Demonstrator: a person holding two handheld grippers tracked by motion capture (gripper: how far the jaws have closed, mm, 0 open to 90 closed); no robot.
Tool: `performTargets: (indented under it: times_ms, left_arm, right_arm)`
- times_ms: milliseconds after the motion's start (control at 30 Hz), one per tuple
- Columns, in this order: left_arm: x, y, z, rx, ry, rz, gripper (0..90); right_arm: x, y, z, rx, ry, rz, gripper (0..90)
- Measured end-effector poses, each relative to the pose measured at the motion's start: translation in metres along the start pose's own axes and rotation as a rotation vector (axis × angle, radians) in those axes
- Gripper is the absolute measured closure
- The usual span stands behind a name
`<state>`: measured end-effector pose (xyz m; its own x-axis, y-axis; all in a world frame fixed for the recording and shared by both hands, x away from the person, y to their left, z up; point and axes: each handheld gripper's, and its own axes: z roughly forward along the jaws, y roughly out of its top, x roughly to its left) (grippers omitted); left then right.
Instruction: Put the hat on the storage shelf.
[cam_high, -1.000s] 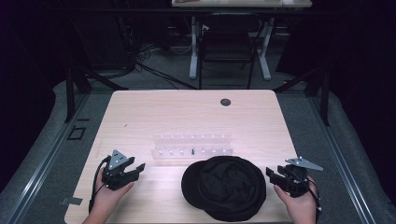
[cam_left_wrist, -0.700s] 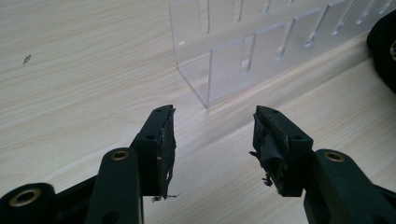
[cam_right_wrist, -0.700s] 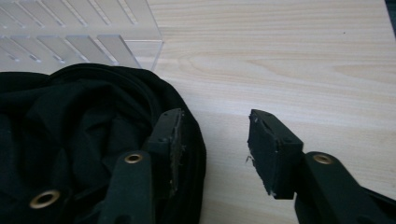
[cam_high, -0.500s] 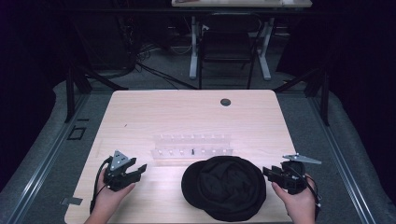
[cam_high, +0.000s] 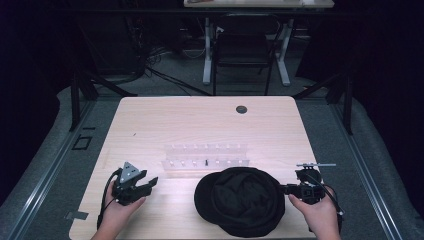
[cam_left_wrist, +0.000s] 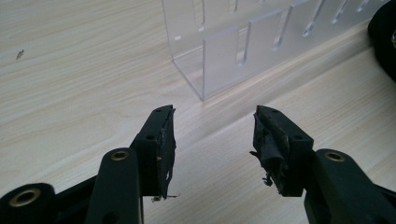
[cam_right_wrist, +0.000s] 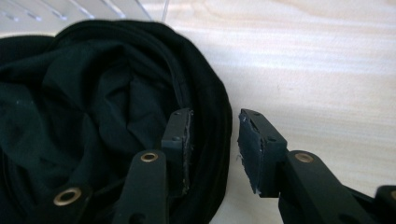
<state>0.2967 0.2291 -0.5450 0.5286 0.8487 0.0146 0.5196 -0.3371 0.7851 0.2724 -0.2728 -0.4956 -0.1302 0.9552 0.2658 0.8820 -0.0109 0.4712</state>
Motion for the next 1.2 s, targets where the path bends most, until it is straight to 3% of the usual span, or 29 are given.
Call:
performTargets:
  times_ms: [500, 700, 967, 1200]
  left_arm:
    - [0.000, -0.001, 0.002, 0.013, -0.006, 0.001, 48.7]
    - [-0.001, -0.001, 0.003, 0.015, -0.008, -0.002, 48.7]
    - [-0.001, -0.001, 0.003, 0.020, -0.010, 0.003, 48.7]
    - [-0.001, -0.002, 0.005, 0.023, -0.010, 0.000, 48.7]
  right_arm:
    - [-0.007, 0.009, 0.011, 0.125, 0.005, -0.014, 65.4]
    - [-0.011, 0.011, 0.015, 0.166, 0.012, 0.011, 65.8]
    - [-0.018, 0.012, 0.020, 0.214, 0.061, 0.063, 66.4]
    - [-0.018, 0.013, 0.027, 0.265, 0.062, 0.060, 69.3]
